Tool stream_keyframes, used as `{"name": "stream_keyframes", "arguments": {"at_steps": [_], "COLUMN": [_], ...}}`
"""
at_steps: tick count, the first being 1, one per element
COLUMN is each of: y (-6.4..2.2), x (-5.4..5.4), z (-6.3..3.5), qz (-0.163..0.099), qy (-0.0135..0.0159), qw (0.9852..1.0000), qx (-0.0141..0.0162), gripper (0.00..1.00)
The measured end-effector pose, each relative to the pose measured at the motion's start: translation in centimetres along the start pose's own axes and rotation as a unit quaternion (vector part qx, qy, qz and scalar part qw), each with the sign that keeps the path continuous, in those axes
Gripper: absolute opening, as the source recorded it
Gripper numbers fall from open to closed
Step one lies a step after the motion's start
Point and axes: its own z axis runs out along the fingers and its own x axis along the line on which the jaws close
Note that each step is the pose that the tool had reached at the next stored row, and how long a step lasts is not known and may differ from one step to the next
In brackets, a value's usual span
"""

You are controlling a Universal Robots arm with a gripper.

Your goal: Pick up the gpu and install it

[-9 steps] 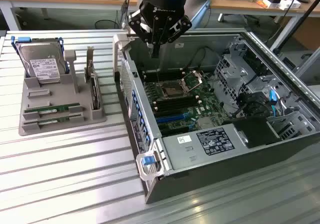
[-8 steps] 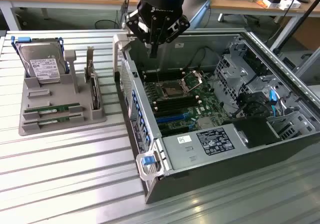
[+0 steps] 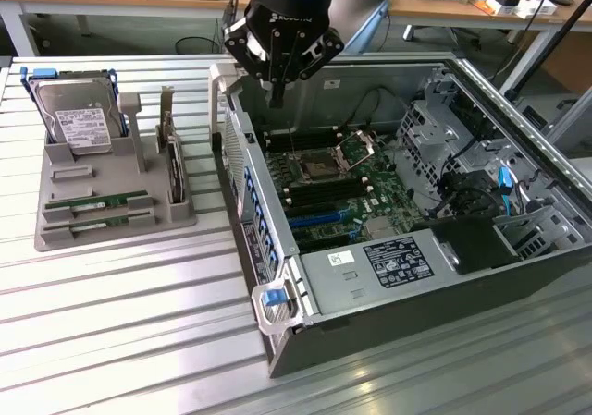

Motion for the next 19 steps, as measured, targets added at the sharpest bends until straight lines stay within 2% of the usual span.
{"name": "stream_keyframes", "arguments": {"at_steps": [19], "y": [-0.13], "x": [1.7], "z": [-0.04], "qz": [0.0], "qy": [0.0], "qw": [1.0], "qx": [0.0], "gripper": [0.11]}}
